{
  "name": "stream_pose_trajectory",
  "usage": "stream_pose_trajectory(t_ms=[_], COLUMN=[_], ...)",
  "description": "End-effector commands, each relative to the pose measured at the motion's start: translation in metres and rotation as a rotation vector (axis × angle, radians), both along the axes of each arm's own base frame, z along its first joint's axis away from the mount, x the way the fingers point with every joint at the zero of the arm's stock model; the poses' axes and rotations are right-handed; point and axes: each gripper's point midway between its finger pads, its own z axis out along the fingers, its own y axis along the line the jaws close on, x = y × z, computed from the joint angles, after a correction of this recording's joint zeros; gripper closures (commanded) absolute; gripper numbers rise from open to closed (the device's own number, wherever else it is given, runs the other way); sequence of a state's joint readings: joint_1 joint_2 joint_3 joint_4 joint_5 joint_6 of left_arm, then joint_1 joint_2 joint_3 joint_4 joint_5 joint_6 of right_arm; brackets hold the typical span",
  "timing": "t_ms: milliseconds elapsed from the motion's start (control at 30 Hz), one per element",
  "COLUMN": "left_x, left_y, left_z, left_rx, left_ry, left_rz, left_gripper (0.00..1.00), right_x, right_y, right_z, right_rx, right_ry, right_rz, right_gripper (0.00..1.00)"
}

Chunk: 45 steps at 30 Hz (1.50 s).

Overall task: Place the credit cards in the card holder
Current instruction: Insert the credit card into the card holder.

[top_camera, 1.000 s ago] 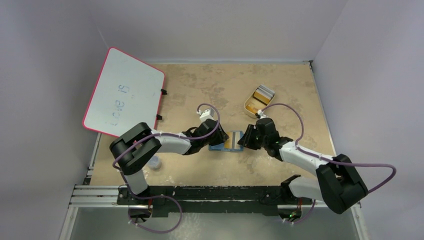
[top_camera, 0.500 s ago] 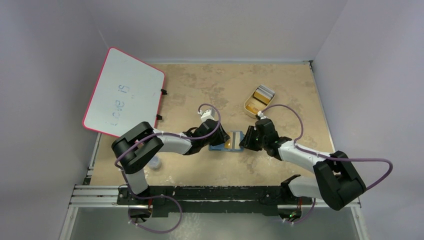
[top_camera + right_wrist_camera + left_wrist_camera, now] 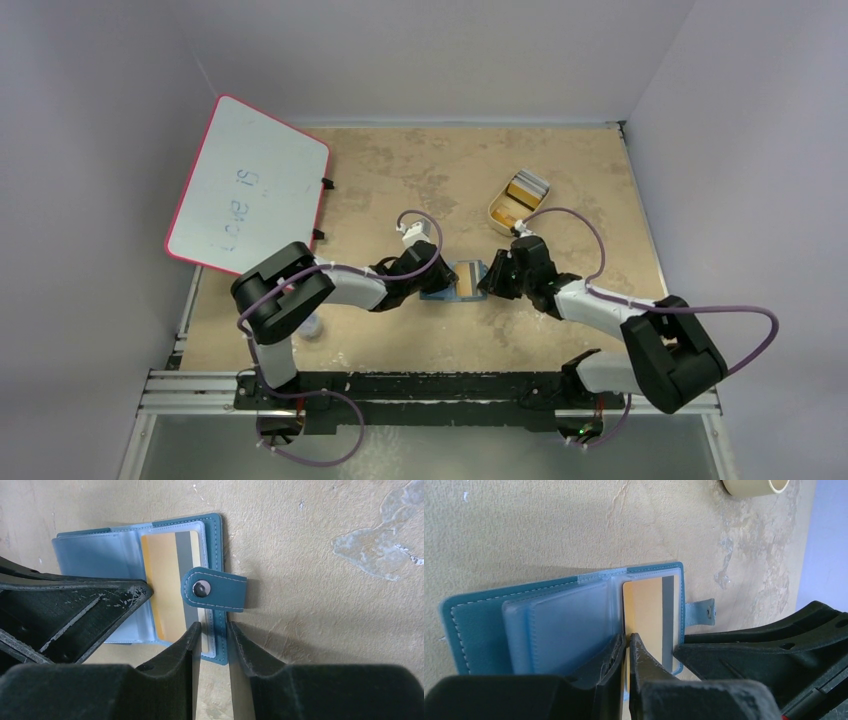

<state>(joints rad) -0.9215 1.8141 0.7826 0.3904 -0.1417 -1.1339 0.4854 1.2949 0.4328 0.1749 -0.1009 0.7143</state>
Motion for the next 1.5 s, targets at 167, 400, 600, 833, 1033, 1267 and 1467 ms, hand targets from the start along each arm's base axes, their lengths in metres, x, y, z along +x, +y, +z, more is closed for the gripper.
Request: stream_pose_trajectory(t_ms=[167, 400, 600, 833, 1033, 1267, 1467], left_x=[-0.004, -0.006, -0.005, -0.006, -0.001, 0.005, 0.010], left_y=[-0.030, -0.036, -0.046, -0.037, -0.020, -0.012, -0.001], left_z=[0.032, 0.035, 0.039, 0.041, 0.045, 0.053, 0.061], left_rx=[-0.128, -0.163, -0.182, -0.153, -0.076, -0.089, -0.060], left_ry=[-0.045, -0.045, -0.056, -0.066, -0.065, -0.070, -0.092], left_rz=[-0.065, -0.087, -0.119, -0.102, -0.068, -0.050, -0.038], left_gripper=[0.81, 0.75, 0.74, 0.71, 0.68, 0.66, 0.62], right_x=[0.003, 0.002, 0.005, 0.008, 0.014, 0.022, 0.043], right_y=[0.010, 0.009, 0.010, 0.012, 0.003, -0.004, -0.022], right_z=[0.004, 0.007, 0.008, 0.011, 0.034, 0.065, 0.090], right_rx=[0.048, 0.042, 0.049, 0.033, 0.012, -0.012, -0.099], right_ry=[-0.027, -0.021, -0.033, -0.011, -0.045, -0.097, -0.165], right_rz=[0.025, 0.025, 0.023, 0.026, -0.025, -0.064, -0.151], right_gripper=[0.73, 0.70, 0.69, 0.67, 0.65, 0.63, 0.60])
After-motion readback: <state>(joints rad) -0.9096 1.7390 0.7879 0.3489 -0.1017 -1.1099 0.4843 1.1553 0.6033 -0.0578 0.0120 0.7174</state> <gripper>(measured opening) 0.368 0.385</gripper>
